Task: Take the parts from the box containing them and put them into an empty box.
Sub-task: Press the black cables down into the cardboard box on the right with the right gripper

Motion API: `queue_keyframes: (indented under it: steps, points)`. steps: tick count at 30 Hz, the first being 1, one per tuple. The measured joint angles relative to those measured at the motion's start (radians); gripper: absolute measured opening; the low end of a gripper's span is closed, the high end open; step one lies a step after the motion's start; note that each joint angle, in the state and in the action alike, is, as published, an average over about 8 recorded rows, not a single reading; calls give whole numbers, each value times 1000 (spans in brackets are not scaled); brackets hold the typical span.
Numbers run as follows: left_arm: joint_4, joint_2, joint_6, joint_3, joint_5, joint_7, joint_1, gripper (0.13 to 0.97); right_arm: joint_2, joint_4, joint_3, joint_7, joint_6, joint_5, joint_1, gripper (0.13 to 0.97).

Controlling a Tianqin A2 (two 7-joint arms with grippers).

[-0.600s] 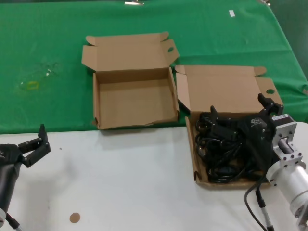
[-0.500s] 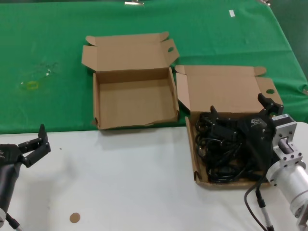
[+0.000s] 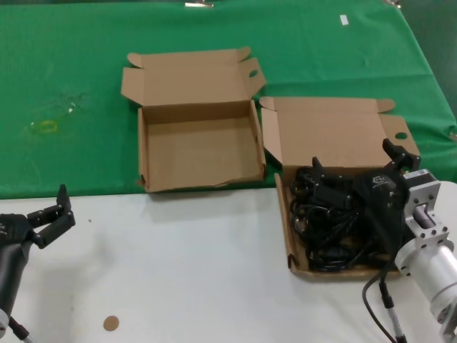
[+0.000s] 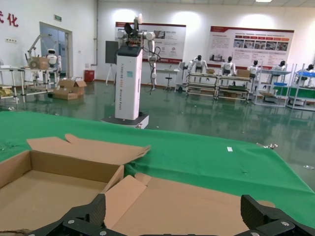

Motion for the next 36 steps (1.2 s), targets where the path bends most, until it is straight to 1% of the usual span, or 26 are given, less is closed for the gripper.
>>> queue_keyframes:
  steps: [4,13,21,22,30,34,36]
  points:
    - [0,0,0,0,0,0,0,966,0,0,0,0,0,0,0,966]
    - [0,0,0,0,0,0,0,927,0,0,0,0,0,0,0,966]
    - [0,0,0,0,0,0,0,815,0,0,0,0,0,0,0,966]
    - [0,0,0,0,0,0,0,815,0,0,0,0,0,0,0,966]
    - [0,0,0,0,0,0,0,632,1,0,-3,0,4,0,0,966]
    - [0,0,0,0,0,0,0,632,10,1,-15,2,21,4,2,966]
    - [0,0,0,0,0,0,0,576,18,4,-24,4,33,7,4,966]
